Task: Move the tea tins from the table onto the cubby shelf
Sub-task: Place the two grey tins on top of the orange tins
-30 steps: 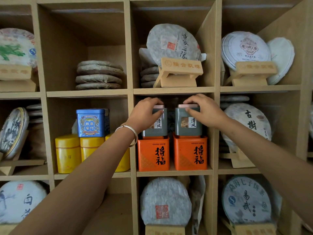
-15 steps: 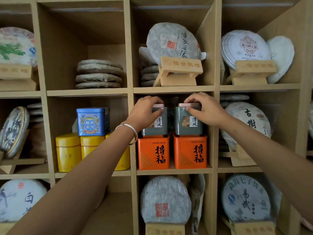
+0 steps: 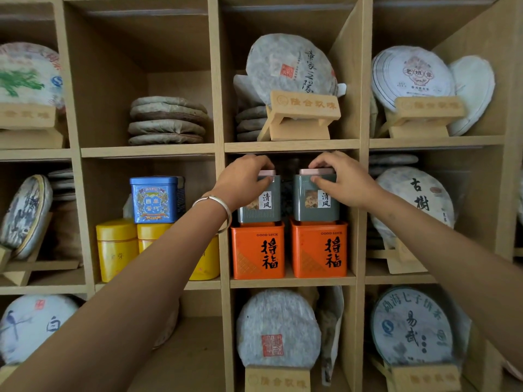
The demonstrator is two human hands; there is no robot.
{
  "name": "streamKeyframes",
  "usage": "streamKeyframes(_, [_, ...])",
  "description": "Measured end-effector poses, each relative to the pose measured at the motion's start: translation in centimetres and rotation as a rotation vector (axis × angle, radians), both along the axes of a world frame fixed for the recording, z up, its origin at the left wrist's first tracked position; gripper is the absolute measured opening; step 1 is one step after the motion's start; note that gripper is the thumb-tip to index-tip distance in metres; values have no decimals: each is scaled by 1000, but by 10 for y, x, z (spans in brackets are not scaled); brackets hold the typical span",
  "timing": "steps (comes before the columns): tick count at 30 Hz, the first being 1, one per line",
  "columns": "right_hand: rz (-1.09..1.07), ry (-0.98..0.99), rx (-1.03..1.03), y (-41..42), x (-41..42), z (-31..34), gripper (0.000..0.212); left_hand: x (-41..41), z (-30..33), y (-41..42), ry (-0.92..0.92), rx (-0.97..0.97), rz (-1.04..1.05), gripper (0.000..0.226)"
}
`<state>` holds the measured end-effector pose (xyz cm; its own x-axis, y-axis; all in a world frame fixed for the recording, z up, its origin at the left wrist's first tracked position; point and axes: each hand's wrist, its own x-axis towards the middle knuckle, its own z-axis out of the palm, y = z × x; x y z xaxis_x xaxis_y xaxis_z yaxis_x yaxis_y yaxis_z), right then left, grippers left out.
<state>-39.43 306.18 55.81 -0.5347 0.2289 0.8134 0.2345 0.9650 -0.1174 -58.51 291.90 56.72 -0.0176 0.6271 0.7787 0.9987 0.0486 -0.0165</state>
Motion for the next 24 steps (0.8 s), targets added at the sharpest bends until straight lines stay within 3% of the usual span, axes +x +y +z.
streamKeyframes(16, [-51, -26, 16, -5, 7, -3, 43, 9, -1, -7, 14, 30, -33, 39])
streamKeyframes(20, [-49, 158, 87, -22, 27, -27, 42, 28, -38, -19, 12, 183, -128, 34])
streamKeyframes(24, [-103, 142, 95, -32, 43, -73, 46, 59, -93, -17, -102, 155, -261, 39])
